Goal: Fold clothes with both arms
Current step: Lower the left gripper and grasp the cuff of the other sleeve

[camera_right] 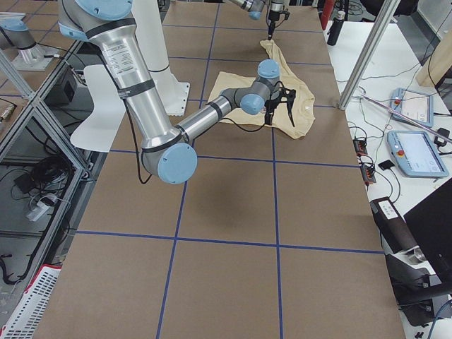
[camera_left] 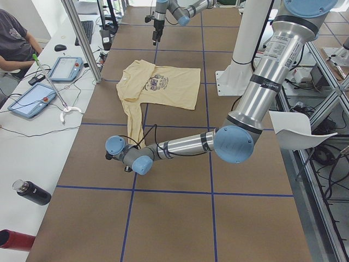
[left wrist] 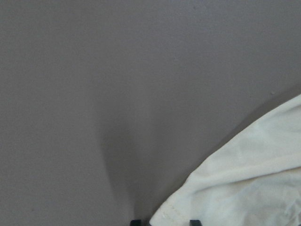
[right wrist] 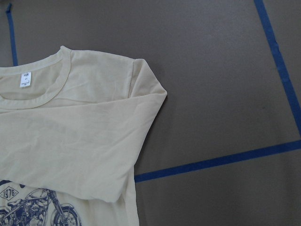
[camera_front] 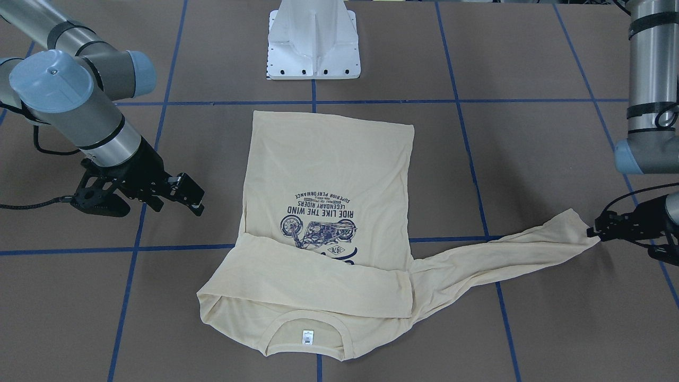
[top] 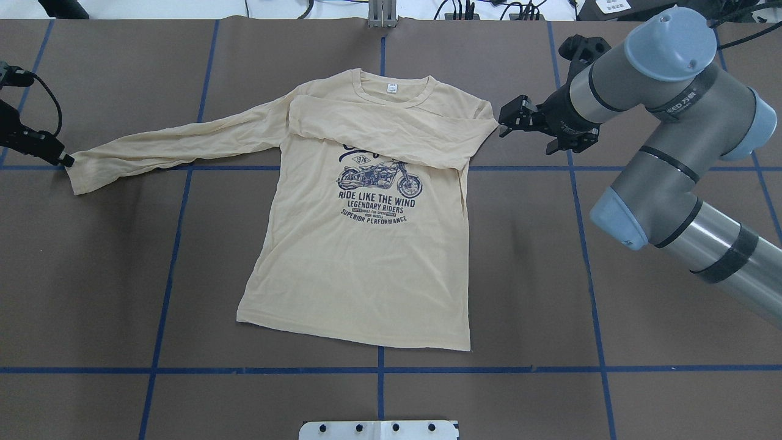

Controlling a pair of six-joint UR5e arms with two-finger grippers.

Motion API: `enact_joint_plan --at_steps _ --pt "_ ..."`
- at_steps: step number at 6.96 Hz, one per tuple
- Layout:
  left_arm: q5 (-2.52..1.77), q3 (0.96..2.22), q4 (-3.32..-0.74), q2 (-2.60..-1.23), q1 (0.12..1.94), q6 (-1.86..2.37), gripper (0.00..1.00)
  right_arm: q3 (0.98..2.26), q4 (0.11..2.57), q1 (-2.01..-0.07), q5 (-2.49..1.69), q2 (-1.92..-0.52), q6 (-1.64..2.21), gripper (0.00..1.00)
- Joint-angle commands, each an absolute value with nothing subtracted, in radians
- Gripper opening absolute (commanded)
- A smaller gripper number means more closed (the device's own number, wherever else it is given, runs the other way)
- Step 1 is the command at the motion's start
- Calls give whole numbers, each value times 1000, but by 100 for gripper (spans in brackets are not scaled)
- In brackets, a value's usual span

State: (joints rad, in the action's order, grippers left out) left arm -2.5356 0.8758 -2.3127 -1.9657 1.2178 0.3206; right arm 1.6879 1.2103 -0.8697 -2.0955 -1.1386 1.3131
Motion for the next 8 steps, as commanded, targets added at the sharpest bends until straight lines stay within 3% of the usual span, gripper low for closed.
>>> enact_joint_plan --at_steps 1,2,4,8 --pt "-2536 868 -2313 -1970 1216 321 22 1697 1210 -870 -2095 -1146 1313 99" --pt "-2539 870 -2312 -1976 1215 322 0 1700 1210 -870 -2095 -1146 1313 99" --pt "-2585 887 -2310 -1986 1215 342 0 1709 1210 -870 -2100 -1149 1313 99" --pt "-2731 1315 -2315 -2000 1204 935 0 1747 1149 -984 -2181 -1319 1125 100"
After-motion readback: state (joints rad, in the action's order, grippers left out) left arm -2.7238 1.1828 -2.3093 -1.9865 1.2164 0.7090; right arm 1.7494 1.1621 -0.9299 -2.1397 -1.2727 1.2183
